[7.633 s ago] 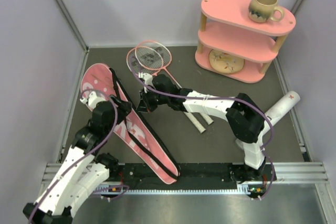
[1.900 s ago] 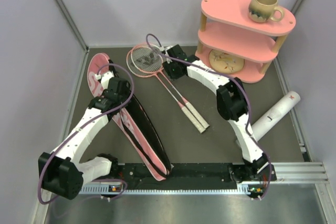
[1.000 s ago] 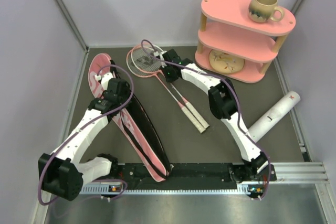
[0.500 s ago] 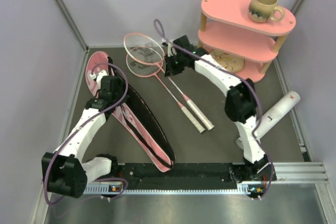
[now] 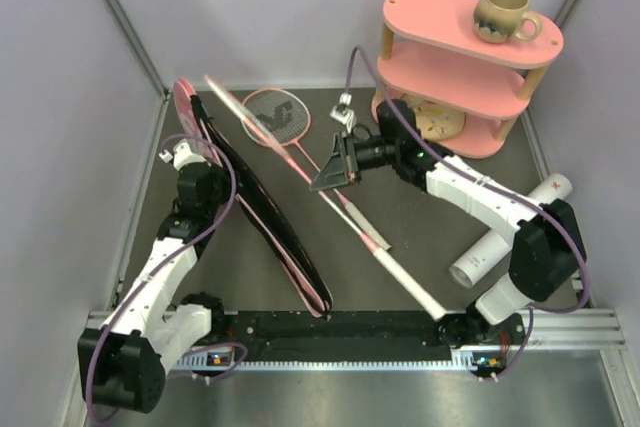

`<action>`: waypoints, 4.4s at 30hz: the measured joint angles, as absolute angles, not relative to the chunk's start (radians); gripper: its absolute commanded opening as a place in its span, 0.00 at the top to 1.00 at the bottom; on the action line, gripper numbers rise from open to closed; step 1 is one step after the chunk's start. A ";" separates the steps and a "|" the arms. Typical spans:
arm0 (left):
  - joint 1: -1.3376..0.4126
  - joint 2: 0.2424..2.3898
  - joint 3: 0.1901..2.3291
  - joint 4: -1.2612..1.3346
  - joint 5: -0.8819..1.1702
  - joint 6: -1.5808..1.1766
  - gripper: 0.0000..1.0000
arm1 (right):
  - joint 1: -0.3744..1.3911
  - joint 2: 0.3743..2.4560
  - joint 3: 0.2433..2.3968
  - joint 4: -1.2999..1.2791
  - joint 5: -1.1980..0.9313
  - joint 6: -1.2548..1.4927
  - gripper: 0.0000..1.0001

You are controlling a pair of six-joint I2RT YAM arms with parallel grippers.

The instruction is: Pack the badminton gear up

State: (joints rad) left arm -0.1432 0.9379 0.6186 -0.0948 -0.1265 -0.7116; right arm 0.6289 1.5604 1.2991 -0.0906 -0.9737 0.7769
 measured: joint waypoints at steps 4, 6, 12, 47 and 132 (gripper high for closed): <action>-0.143 0.925 0.600 -0.046 -0.133 -0.734 1.00 | 0.716 1.554 1.165 0.056 -1.039 0.949 1.00; -0.143 0.928 0.600 -0.046 -0.147 -0.758 1.00 | 0.754 1.544 1.122 0.105 -1.046 0.998 1.00; -0.140 0.969 0.601 -0.049 -0.179 -0.818 1.00 | 0.785 1.464 1.039 0.208 -1.046 1.088 1.00; -0.133 0.719 0.483 -0.107 0.020 -0.867 1.00 | 0.797 2.006 1.348 0.221 -0.853 1.196 1.00; -0.133 0.740 0.574 -0.377 0.003 -0.998 1.00 | 1.170 1.741 1.383 -0.441 0.064 0.175 0.47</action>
State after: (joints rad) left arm -0.1326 0.7399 0.5743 -0.3775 0.0032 -0.9977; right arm 1.1698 1.7409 1.3834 -0.4408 0.0635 0.1749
